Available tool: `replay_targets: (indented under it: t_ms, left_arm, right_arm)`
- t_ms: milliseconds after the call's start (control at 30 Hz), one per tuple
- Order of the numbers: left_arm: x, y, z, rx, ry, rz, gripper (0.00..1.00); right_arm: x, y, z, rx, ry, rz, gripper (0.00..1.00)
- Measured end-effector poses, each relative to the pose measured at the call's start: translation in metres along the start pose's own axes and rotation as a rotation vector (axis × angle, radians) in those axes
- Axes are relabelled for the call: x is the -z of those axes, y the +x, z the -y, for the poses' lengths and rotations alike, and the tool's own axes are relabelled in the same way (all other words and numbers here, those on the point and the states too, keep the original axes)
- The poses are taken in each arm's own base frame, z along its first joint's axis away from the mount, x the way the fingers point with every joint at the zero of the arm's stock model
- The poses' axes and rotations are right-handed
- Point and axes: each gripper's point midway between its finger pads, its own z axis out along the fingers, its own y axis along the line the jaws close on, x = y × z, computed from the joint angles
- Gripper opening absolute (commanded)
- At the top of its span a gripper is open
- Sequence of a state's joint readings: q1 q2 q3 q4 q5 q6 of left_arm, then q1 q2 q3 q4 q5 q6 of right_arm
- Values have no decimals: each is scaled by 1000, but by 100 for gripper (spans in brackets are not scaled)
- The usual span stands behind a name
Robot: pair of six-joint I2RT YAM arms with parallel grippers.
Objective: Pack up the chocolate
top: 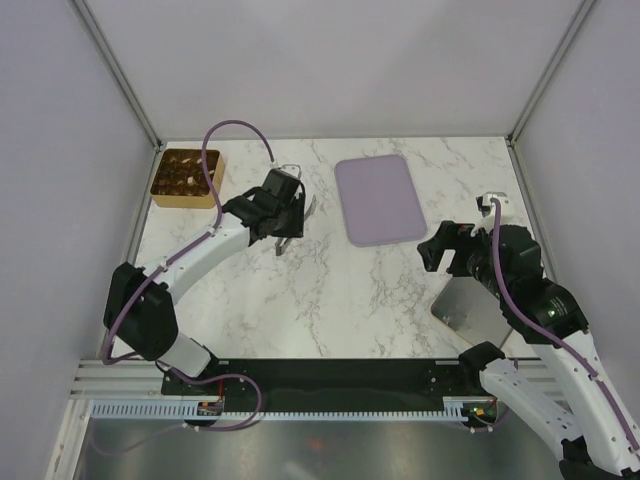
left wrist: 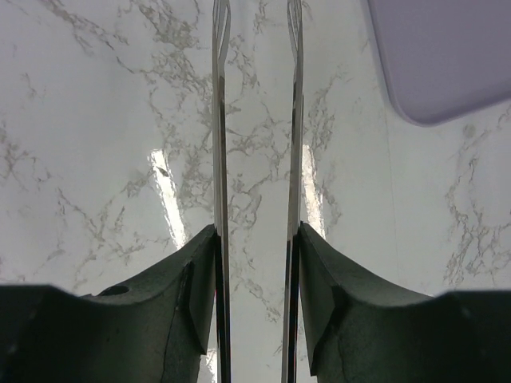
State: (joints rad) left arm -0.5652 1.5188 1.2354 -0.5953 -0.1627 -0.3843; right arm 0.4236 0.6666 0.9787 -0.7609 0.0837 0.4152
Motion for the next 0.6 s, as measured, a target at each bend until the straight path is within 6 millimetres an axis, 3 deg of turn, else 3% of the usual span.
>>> replay_targets:
  t_ms: [300,600]
  left_arm:
    - [-7,18,26,-24,-2,6,52]
    - [-33,63,27,-27,-69,-67,52]
  right_arm:
    - [-1,7,5,-5,20,-20,97]
    - [-3,7,7,-5,38,-22,97]
